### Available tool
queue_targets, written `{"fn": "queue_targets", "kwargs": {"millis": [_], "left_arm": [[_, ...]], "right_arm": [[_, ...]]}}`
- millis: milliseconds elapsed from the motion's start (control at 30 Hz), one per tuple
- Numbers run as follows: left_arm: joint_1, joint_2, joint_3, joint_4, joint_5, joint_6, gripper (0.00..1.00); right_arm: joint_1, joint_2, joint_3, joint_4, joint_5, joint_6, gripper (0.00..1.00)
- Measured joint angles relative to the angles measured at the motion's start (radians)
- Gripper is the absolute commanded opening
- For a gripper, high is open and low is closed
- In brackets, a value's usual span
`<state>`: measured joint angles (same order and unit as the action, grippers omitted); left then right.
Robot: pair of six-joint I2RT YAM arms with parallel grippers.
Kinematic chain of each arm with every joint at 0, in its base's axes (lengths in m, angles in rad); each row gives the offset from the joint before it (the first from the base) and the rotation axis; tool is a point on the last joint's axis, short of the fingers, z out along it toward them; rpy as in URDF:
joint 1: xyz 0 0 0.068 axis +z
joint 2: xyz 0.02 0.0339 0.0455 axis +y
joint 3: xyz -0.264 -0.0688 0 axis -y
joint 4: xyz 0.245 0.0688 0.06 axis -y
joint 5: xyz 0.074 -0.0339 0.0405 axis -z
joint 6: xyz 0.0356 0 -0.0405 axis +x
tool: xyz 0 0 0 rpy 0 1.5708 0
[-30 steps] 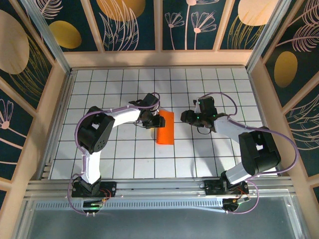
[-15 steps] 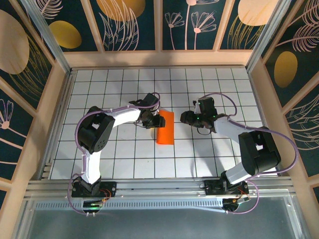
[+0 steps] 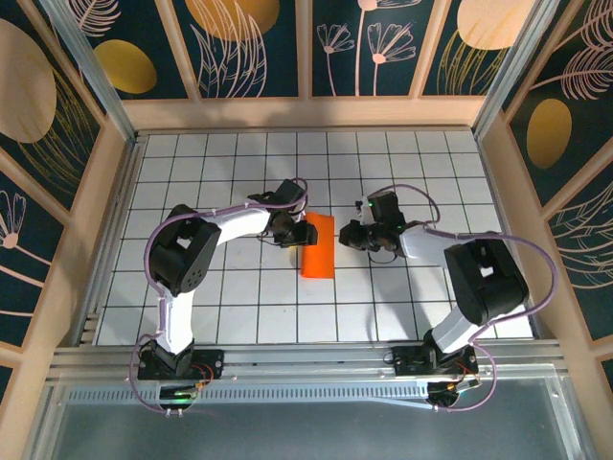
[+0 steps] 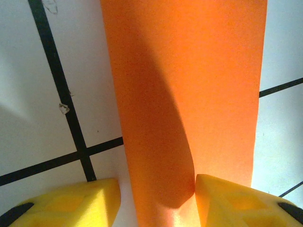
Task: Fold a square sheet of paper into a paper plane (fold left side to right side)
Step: First fold in half a square sheet of paper at the center of the table, then hold the square sheet of paper at the center of the table.
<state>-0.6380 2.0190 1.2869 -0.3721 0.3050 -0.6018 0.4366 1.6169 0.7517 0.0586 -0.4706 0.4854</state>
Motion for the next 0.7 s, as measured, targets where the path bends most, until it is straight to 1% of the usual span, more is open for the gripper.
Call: {"fn": "queue_targets", "kwargs": {"millis": [300, 533, 700], "left_arm": [[0.0, 0.0, 0.0, 0.0, 0.0, 0.0, 0.49], [0.0, 0.0, 0.0, 0.0, 0.0, 0.0, 0.49], [-0.001, -0.002, 0.0, 0.0, -0.004, 0.0, 0.49]], "right_arm": [[0.059, 0.117, 0.047, 0.054, -0.053, 0.022, 0.0], [0.076, 0.166, 0.052, 0.066, -0.047, 0.022, 0.0], [0.079, 0.172, 0.052, 0.065, -0.035, 0.021, 0.0]]}}
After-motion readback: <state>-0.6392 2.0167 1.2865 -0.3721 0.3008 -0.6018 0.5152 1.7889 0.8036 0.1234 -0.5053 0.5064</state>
